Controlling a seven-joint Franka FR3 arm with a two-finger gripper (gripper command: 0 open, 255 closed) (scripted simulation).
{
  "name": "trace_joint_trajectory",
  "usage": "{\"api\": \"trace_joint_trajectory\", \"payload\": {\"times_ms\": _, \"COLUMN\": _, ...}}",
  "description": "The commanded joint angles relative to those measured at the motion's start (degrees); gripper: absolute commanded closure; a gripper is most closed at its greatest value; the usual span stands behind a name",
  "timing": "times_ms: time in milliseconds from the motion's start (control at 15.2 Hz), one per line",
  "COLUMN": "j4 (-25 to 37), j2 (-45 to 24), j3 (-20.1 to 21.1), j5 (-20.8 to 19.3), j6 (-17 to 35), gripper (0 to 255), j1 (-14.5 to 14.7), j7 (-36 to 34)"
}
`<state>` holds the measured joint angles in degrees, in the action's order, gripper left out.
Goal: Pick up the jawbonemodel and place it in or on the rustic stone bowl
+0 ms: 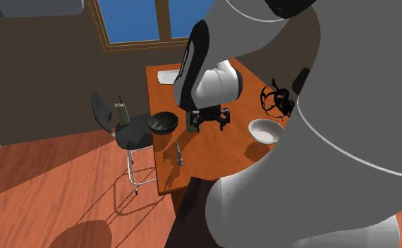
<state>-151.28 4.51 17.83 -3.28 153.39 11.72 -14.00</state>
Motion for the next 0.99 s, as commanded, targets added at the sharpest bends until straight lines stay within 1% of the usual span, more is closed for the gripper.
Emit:
{"api": "trace_joint_trajectory", "payload": {"times_ms": 0, "j4": 1.5, "j2": -4.9, "j3": 1.0, "j5": -3.9, "j6": 3.4, "gripper": 0, "j1": 0.0, "j7": -3.4}}
{"api": "trace_joint_trajectory", "payload": {"times_ms": 132, "j4": 3.4, "j2": -9.6, "j3": 1.2, "j5": -9.3, "j6": 6.1, "gripper": 0, "j1": 0.7, "j7": -8.0}}
{"api": "trace_joint_trajectory", "payload": {"times_ms": 198, "j4": 4.4, "j2": -12.0, "j3": 0.8, "j5": -12.2, "j6": 7.3, "gripper": 0, "j1": 1.5, "j7": -10.4}}
{"api": "trace_joint_trajectory", "payload": {"times_ms": 330, "j4": 6.9, "j2": -16.7, "j3": -0.9, "j5": -17.7, "j6": 9.3, "gripper": 0, "j1": 3.9, "j7": -15.2}}
{"api": "trace_joint_trajectory", "payload": {"times_ms": 462, "j4": 9.6, "j2": -21.2, "j3": -3.2, "j5": -22.5, "j6": 11.0, "gripper": 0, "j1": 7.2, "j7": -19.5}}
{"api": "trace_joint_trajectory", "payload": {"times_ms": 660, "j4": 14.0, "j2": -27.6, "j3": -7.0, "j5": -27.6, "j6": 13.3, "gripper": 0, "j1": 12.6, "j7": -24.3}}
{"api": "trace_joint_trajectory", "payload": {"times_ms": 924, "j4": 20.6, "j2": -35.8, "j3": -10.9, "j5": -31.6, "j6": 15.6, "gripper": 0, "j1": 19.1, "j7": -28.6}}
